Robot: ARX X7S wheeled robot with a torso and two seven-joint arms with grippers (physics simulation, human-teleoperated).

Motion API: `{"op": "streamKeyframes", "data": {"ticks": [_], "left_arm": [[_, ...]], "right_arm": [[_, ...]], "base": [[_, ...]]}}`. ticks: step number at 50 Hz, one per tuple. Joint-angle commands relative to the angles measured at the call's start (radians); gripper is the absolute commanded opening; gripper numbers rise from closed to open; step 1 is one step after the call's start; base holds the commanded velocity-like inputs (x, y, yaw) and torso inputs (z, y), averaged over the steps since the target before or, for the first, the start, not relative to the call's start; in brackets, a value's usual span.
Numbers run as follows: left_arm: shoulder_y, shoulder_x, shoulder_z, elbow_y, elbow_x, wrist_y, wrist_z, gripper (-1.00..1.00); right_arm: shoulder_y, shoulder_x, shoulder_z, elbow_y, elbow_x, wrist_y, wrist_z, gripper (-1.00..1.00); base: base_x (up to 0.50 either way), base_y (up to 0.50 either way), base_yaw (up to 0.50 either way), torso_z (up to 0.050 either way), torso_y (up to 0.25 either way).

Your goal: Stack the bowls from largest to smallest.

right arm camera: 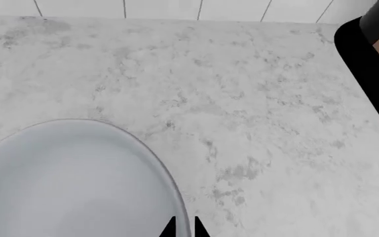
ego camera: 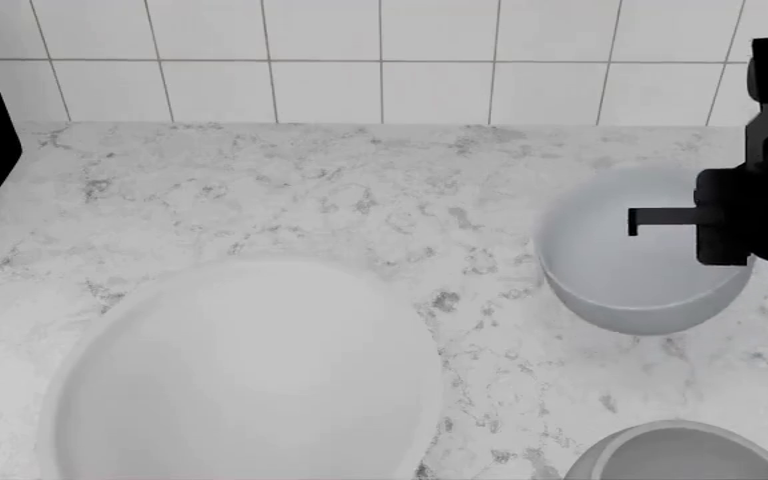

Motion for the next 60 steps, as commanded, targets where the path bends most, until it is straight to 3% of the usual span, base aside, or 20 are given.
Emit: {"op": "streamKeyframes", "data": {"ticks": [1, 23, 60], "left_arm": [[0.011, -0.008, -0.020, 0.024, -0.029, -0.010, -0.010, 1.00], [0.100, -0.038, -0.083, 0.112, -0.081, -0.011, -0.029, 1.00], [0.140, -0.045, -0.086, 0.107, -0.067, 0.034, -0.026, 1.00]], "right_arm": [[0.022, 0.034, 0.063, -0.137, 0.059, 0.063, 0.057, -1.00], [-0.022, -0.003, 0.101, -0.341, 0.184, 0.112, 0.047, -1.00], [-0.082, -0.087, 0.072, -0.481, 0.299, 0.146, 0.017, -1.00]], "base": [[0.00, 0.00, 0.00, 0.000, 0.000], [0.00, 0.00, 0.00, 0.000, 0.000], [0.00, 0.00, 0.00, 0.000, 0.000]]}}
